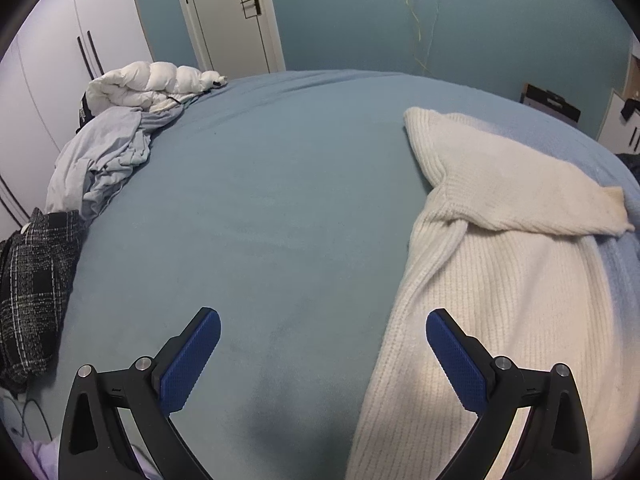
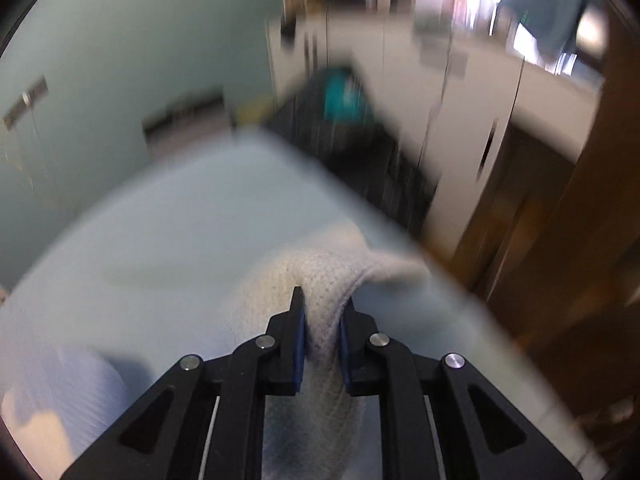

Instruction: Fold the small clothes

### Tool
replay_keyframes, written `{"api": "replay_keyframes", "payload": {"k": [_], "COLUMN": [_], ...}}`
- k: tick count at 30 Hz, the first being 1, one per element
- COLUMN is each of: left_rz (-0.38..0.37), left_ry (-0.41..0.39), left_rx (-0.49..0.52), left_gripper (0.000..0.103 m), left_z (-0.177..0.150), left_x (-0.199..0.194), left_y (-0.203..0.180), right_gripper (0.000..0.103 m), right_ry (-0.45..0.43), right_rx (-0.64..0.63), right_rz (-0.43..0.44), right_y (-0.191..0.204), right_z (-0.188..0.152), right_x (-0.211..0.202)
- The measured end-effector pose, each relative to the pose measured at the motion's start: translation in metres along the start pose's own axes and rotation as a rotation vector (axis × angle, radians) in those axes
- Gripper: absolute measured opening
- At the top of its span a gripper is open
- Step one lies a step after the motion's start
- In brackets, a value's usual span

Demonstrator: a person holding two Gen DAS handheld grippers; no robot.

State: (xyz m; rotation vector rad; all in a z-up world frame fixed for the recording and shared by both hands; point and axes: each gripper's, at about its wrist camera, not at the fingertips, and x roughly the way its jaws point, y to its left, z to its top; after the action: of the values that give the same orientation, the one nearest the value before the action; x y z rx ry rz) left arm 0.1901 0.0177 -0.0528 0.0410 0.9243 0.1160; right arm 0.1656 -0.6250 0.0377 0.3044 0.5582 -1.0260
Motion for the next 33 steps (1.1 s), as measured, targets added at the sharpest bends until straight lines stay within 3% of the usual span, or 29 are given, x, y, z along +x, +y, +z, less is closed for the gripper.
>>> {"api": "replay_keyframes", "payload": {"k": [2, 6, 9, 15, 19, 21, 22, 23, 25, 26, 27, 30, 33], "left_rz": [-0.01, -0.037, -0.047, -0.076, -0.076, -0.074, -0.077, -0.079, -0.082, -0.088, -0.093, -0.115, -0.129], "left_ry": [-0.01, -0.032, -0.058, -0.09, -0.107, -0.111, -0.112, -0.114, -0.118, -0.119, -0.12, -0.113, -0.114], "left_rx": [-0.008, -0.015, -0.024, -0.088, -0.108, -0.114, -0.114, -0.116, -0.126, -0.133, -0.139, -0.156, -0.155], "left_gripper": [0.103, 0.103, 0.103, 0.103, 0.103, 0.103, 0.103, 0.103, 0.103, 0.103, 0.103, 0.103, 0.103], "left_z": [0.002, 0.005, 0.008, 0.013, 0.012, 0.011, 0.011, 0.011, 0.011, 0.01, 0.01, 0.009, 0.009], "left_x": [-0.006, -0.021, -0.033, -0.052, -0.058, -0.06, -0.06, -0.061, -0.063, -0.064, -0.064, -0.061, -0.062], "left_y": [0.0, 0.0, 0.004, 0.025, 0.034, 0.038, 0.039, 0.041, 0.046, 0.048, 0.049, 0.052, 0.05], "right_gripper": [0.01, 0.01, 0.01, 0.01, 0.011, 0.013, 0.017, 0.021, 0.042, 0.043, 0.043, 0.043, 0.048], "right_ry": [-0.118, -0.235, -0.301, -0.366, -0.385, -0.316, -0.24, -0.15, 0.075, 0.187, 0.24, 0.315, 0.31], "right_rx": [-0.059, -0.195, -0.315, -0.601, -0.763, -0.827, -0.866, -0.892, -0.935, -0.957, -0.963, -0.932, -0.846], "right_rz": [-0.031, -0.007, 0.056, 0.276, 0.461, 0.561, 0.597, 0.634, 0.716, 0.737, 0.74, 0.723, 0.7], "right_y": [0.013, 0.059, 0.106, 0.22, 0.287, 0.322, 0.337, 0.349, 0.361, 0.361, 0.357, 0.324, 0.274], "right_z": [0.028, 0.062, 0.059, -0.021, -0.099, -0.144, -0.167, -0.191, -0.241, -0.268, -0.282, -0.295, -0.267], "right_x": [-0.023, -0.055, -0.095, -0.185, -0.248, -0.263, -0.26, -0.257, -0.237, -0.225, -0.221, -0.194, -0.165]}}
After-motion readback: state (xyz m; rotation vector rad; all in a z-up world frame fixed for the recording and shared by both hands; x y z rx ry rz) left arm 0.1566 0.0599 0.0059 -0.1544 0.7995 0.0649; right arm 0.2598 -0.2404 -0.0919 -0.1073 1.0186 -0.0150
